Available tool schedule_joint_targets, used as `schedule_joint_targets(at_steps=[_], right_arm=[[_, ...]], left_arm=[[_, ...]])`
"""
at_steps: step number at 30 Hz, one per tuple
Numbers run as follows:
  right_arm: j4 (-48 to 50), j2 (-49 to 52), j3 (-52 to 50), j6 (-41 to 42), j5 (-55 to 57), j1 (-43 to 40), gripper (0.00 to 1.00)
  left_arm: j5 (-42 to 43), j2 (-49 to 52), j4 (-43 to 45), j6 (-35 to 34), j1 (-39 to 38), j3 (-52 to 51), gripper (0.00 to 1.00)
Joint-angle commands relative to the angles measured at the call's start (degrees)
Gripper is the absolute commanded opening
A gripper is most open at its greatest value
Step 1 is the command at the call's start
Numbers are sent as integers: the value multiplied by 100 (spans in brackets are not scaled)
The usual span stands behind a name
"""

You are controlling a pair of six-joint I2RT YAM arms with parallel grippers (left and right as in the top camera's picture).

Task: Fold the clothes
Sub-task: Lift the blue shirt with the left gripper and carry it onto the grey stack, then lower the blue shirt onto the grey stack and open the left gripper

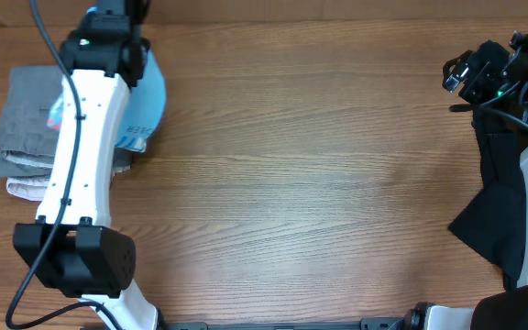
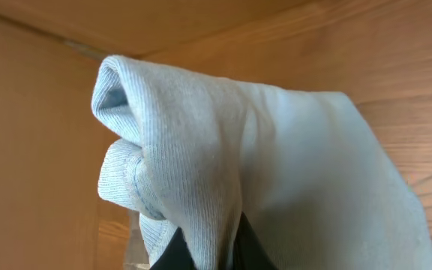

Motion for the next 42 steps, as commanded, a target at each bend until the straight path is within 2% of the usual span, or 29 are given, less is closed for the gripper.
schedule_joint_targets(at_steps=[1,11,17,19,22,24,25,30,35,37,42], right_arm=[[17,-24,-17,0,7,-2,100],[17,-22,-17,0,7,-2,100],[17,-24,-17,0,7,-2,100],[17,-24,-17,0,7,-2,100],[17,-24,-17,0,7,-2,100],[17,-24,-17,0,7,-2,100],[17,-24,-17,0,7,-2,100],[17,-24,-17,0,7,-2,100],[17,-22,-17,0,7,-2,100],[17,-22,-17,0,7,-2,100],[17,-22,-17,0,7,-2,100]], left_arm=[[372,74,33,328,411,76,4],[1086,929,55,424,1582,37,5],[883,1685,579,-37,2197,37,5],[907,1845,737,-219,2396,37,18],[901,1993,887,-332,2673,37,63],[898,1996,973,-614,2844,46,77],[905,1956,977,-833,2940,81,80],[1349,1506,798,-1622,3307,328,83],[2914,647,413,-2441,3598,356,81],[3512,363,39,-2647,3637,356,79],[4330,199,-835,-2697,3504,321,74]])
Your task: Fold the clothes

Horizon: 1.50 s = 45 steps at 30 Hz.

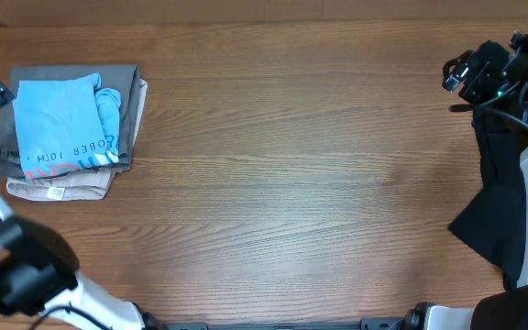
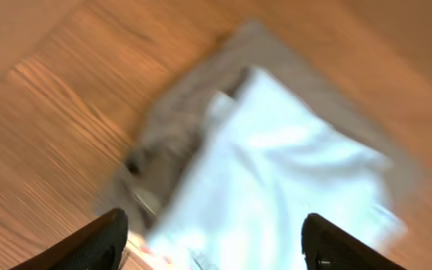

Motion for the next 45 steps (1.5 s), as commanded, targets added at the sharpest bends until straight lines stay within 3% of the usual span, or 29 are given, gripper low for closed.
schedule_joint_targets(at_steps=[1,2,3,4,5,10,13,21,25,29,35,39,45], right_arm=[[15,-22,-17,0,7,-2,100],[15,-24,-17,0,7,-2,100],[15,-24,-17,0,7,-2,100],[15,-22,-17,0,7,-2,100],[15,-22,-17,0,7,-2,100],[15,-24,-17,0,7,-2,100],[15,-24,-17,0,7,-2,100],[15,-22,-17,0,7,-2,100],[15,-22,-17,0,7,-2,100],[15,-24,-17,0,7,-2,100],[15,-24,-17,0,7,-2,100],[15,-22,-17,0,7,-2,100],[15,-24,-17,0,7,-2,100]], left_arm=[[1099,-33,-306,-251,-254,-63,71],[1123,-20,-317,-249,-315,-164,63],[1158,15,-310,-227,-380,-304,46],[1241,61,-308,-197,-439,-459,18],[1316,109,-302,-184,-483,-601,4],[2162,409,55,52,-542,-1429,4],[2940,529,361,444,-503,-1971,4],[3967,586,1565,1458,-396,-3320,4],[4483,586,1672,1967,-234,-3519,4],[5525,586,1707,2461,160,-3547,4],[5523,590,2312,2492,780,-4087,5],[5519,590,2940,2474,835,-4524,13],[5145,590,3335,2074,811,-4682,11]])
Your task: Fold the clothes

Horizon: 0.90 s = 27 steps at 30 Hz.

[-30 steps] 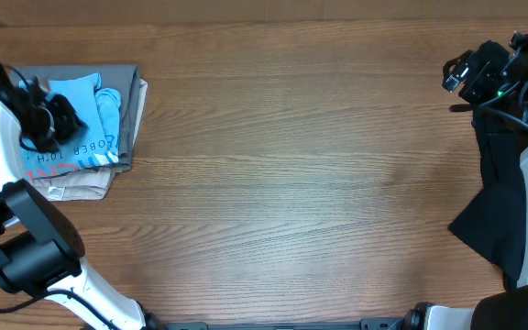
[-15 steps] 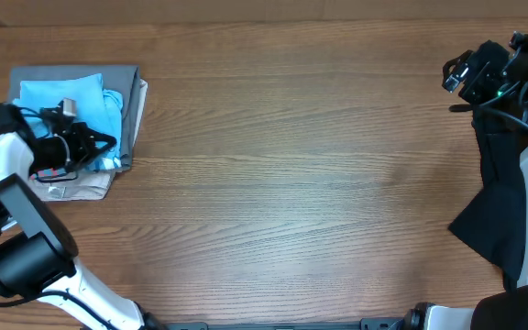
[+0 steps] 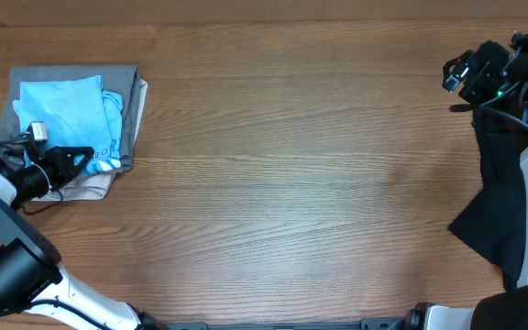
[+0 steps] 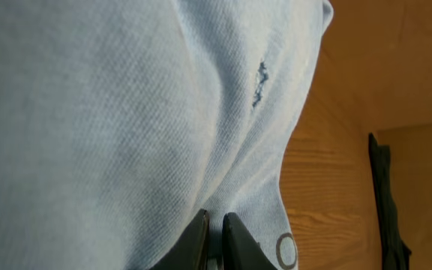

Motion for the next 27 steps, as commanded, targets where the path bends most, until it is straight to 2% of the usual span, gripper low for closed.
schedule_joint_targets(at_steps=[1,2,3,5,6,9,11,14,20,22,27], right_arm=[[13,-22,-17,0,7,-2,100],[13,-24,-17,0,7,-2,100],[13,-22,-17,0,7,-2,100],[13,-24,-17,0,7,-2,100],[13,-24,-17,0,7,-2,100],[13,-24,-17,0,7,-2,100],[13,-22,-17,0,7,-2,100],[13,-22,-17,0,7,-2,100],[13,-22,-17,0,7,-2,100],[13,-22,-17,0,7,-2,100],[13,-24,-17,0,7,-2,100]], left_arm=[[-59,17,186,-229,-33,-111,10],[422,15,326,-304,-28,-79,9],[1281,9,494,-503,-28,57,9],[2109,-7,560,-831,-28,380,8],[2328,-24,553,-1032,-28,610,7],[2286,-136,551,-1561,-28,1141,5],[1965,-227,553,-1823,-28,1364,5],[1016,-282,562,-2162,-66,1537,4],[-1331,-149,658,-2085,-317,1329,4],[-1738,50,1032,-2090,-376,1207,4],[-1958,490,1314,-2090,-376,1204,4]])
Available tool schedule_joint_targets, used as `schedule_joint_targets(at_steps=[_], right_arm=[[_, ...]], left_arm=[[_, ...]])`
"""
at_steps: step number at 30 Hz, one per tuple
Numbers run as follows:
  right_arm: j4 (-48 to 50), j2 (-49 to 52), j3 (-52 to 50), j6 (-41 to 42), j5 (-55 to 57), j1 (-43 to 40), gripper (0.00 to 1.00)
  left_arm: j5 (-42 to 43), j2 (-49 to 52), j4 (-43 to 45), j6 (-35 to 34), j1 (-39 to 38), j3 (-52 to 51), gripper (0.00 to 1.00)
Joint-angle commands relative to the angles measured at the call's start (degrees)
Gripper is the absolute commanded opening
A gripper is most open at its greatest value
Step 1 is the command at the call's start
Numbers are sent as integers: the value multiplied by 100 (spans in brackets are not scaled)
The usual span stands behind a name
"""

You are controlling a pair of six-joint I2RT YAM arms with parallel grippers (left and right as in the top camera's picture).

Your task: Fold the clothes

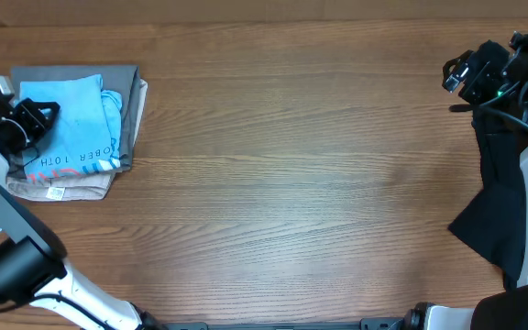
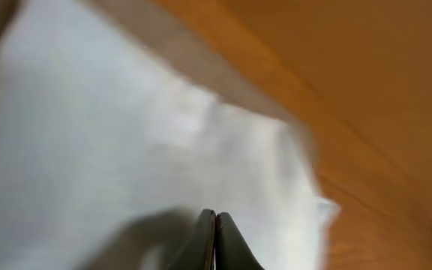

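Observation:
A light blue shirt (image 1: 76, 119) lies folded on top of a stack at the table's far left, over a grey garment (image 1: 136, 101) and a beige one (image 1: 62, 188). My left gripper (image 1: 48, 113) reaches in from the left over the shirt's left part. In the left wrist view its fingertips (image 2: 214, 225) are pressed together with no cloth between them, just above the blurred blue shirt (image 2: 126, 150). My right gripper (image 1: 458, 75) hangs at the far right back corner; its jaws cannot be made out. A black garment (image 1: 500, 206) lies under the right arm.
Bare wooden table (image 1: 301, 174) stretches between the stack and the black garment. The right arm's white link covers part of that garment at the right edge.
My left gripper was at the front edge of the blue shirt and is now further back, over its left part. The shirt lies flatter, its lettering showing. The right arm has not moved.
First my left gripper was shut on the blue shirt over the stack. Then the shirt lay on the stack and the gripper stood open off to its left. Later it was shut at the shirt's front edge, and now over its left part.

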Motion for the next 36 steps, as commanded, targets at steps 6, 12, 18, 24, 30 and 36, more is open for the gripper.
schedule_joint_targets(at_steps=[6,12,18,24,30,36], right_arm=[[17,-22,-15,0,7,-2,100],[17,-22,-17,0,7,-2,100],[17,-24,-17,0,7,-2,100],[17,-22,-17,0,7,-2,100],[17,-22,-17,0,7,-2,100],[17,-22,-17,0,7,-2,100]], left_arm=[[-734,378,22,48,15,-46,4],[-632,-586,-61,-149,-81,31,4],[-767,-1829,-177,-505,-660,31,5],[-1521,-2470,-542,-844,-1853,31,7],[-3324,-2413,-994,-1038,-3300,28,31],[-4599,-2267,-1040,-1036,-4151,26,100]])
